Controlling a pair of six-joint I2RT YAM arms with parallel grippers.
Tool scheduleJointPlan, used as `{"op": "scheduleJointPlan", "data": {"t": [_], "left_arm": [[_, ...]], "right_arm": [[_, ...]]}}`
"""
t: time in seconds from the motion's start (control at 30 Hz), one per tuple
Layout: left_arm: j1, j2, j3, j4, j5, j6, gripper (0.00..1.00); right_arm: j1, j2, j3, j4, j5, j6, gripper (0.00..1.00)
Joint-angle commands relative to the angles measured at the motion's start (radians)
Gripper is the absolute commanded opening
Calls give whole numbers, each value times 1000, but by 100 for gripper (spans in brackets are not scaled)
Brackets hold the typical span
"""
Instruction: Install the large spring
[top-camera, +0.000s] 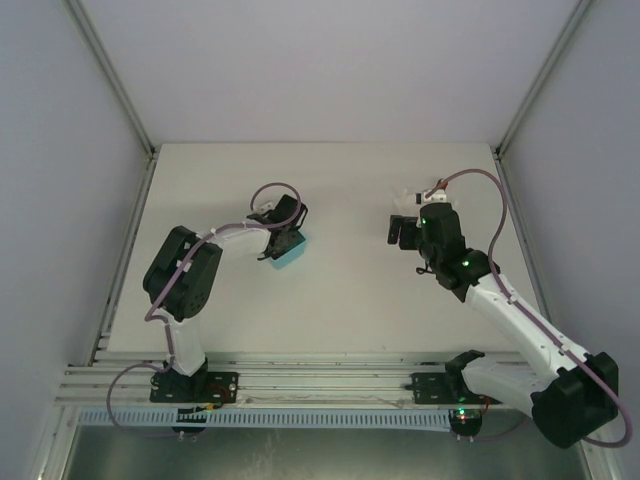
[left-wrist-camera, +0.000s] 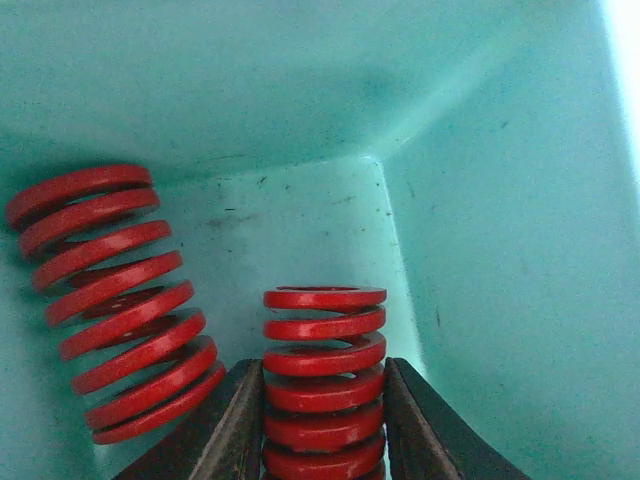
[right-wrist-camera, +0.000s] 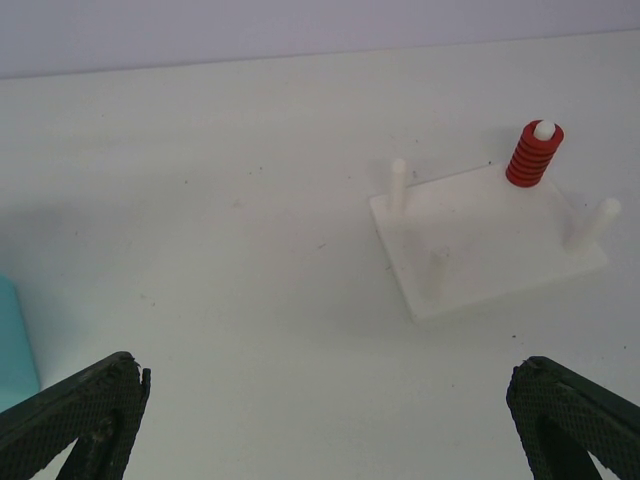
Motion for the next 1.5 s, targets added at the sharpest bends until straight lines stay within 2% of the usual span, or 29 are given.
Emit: {"op": "scheduleJointPlan", "data": {"t": [0.0, 0.13, 0.23, 0.37, 0.67, 0.87, 1.03, 1.17, 1.37, 1.47], "left_arm": [[13, 45, -8, -70, -11, -24, 36], [15, 53, -1, -68, -7, -25, 34], [17, 44, -4, -65, -13, -32, 24], [18, 0, -20, -52, -21, -32, 20], [18, -205, -109, 81, -25, 36, 13], [17, -335, -185, 186, -32, 107, 13], [11, -482, -303, 379, -2, 294, 12], [6, -590, -443, 592, 114, 488, 12], [-9, -691, -594, 810, 274, 699, 10], [-71, -714, -667, 912, 265, 822, 8]], "right_arm": [[5, -21, -10, 15, 15, 1, 99], [5, -22, -11, 15, 16, 1, 99], [5, -23, -10, 15, 16, 1, 99], [5, -32, -13, 15, 18, 1, 99], [5, -37, -13, 16, 12, 2, 99], [6, -34, -15, 20, 3, 4, 99], [6, -25, -13, 24, -23, 6, 100], [6, -8, -7, 33, -78, 11, 100], [15, 49, 32, 40, -255, 45, 99], [28, 101, 90, 12, -375, 68, 97]]}}
